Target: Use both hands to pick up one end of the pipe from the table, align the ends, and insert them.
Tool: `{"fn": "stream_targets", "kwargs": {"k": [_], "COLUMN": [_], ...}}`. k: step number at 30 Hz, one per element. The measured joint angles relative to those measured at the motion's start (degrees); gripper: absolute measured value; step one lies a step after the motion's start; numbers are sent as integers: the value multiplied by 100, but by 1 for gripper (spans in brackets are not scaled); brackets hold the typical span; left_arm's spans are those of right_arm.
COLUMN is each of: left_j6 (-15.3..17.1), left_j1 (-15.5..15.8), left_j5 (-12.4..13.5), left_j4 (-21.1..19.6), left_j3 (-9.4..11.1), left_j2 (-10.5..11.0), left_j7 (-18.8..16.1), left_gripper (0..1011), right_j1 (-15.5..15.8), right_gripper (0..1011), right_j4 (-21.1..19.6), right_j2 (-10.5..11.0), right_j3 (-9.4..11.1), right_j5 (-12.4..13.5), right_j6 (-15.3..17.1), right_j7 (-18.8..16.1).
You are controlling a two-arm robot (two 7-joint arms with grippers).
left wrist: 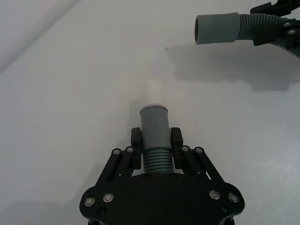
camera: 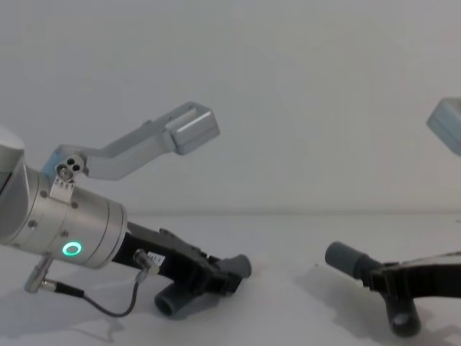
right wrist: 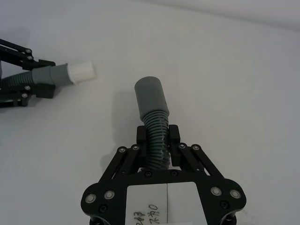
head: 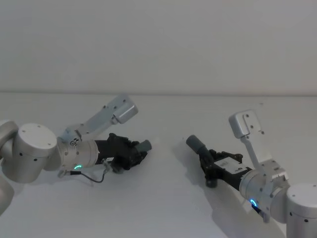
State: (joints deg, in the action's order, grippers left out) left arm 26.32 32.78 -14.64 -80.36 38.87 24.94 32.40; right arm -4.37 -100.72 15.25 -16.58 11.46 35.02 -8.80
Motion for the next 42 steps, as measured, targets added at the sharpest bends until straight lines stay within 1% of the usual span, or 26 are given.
{"fn": "stream_targets", "kwargs": {"k": [1, 10, 14, 16, 17, 20, 21, 23, 26, 29, 30, 31, 33, 34, 37, 39, 40, 41, 42], "left_j6": [0, -374, -537, -656, -656, -780, -799, -860, -922, -974, -974, -995, -1016, -1038, -1076, -1109, -1109, -1129, -1142], "left_j1": [0, 96, 161, 225, 225, 290, 301, 337, 380, 427, 427, 450, 478, 502, 559, 603, 603, 629, 643], "left_j5": [0, 136, 171, 177, 177, 165, 159, 128, 80, 27, 27, 5, -18, -44, -87, -121, -121, -142, -152], "left_j4": [0, -165, -212, -235, -235, -251, -252, -257, -257, -255, -255, -249, -239, -227, -195, -161, -161, -139, -128], "left_j3": [0, -13, -14, -3, -3, 20, 24, 36, 47, 52, 52, 55, 60, 64, 81, 101, 101, 116, 125], "left_j2": [0, 30, 64, 106, 106, 172, 183, 232, 299, 369, 369, 399, 433, 457, 502, 528, 528, 539, 544], "left_j7": [0, 51, 166, 298, 298, 506, 545, 665, 835, 997, 997, 1062, 1130, 1203, 1338, 1450, 1450, 1516, 1561], "left_gripper": [365, 365, 365, 365, 365, 365, 365, 365, 365, 365, 365, 365, 365, 365, 365, 365, 365, 365, 365], "right_j1": [0, 16, 17, 17, 17, 18, 18, 18, 15, -5, -5, -16, -28, -40, -61, -83, -83, -94, -98], "right_gripper": [263, 263, 263, 263, 263, 263, 263, 263, 263, 263, 263, 263, 263, 263, 263, 263, 263, 263, 263], "right_j4": [0, -140, -208, -226, -240, -268, -268, -280, -281, -257, -257, -239, -220, -199, -159, -109, -109, -88, -77], "right_j2": [0, 70, 188, 243, 301, 436, 436, 587, 711, 918, 918, 999, 1074, 1144, 1254, 1368, 1368, 1409, 1427], "right_j3": [0, 69, 122, 143, 161, 200, 200, 231, 247, 260, 260, 261, 262, 262, 262, 262, 262, 262, 262], "right_j5": [0, -61, -66, -64, -59, -13, -13, 52, 113, 214, 214, 254, 294, 341, 404, 490, 490, 533, 551], "right_j6": [0, -488, -781, -862, -936, -1053, -1053, -1121, -1167, -1229, -1229, -1250, -1275, -1301, -1337, -1394, -1394, -1424, -1437], "right_j7": [0, -109, -269, -349, -432, -614, -614, -811, -991, -1295, -1295, -1418, -1537, -1677, -1839, -2046, -2046, -2141, -2166]}}
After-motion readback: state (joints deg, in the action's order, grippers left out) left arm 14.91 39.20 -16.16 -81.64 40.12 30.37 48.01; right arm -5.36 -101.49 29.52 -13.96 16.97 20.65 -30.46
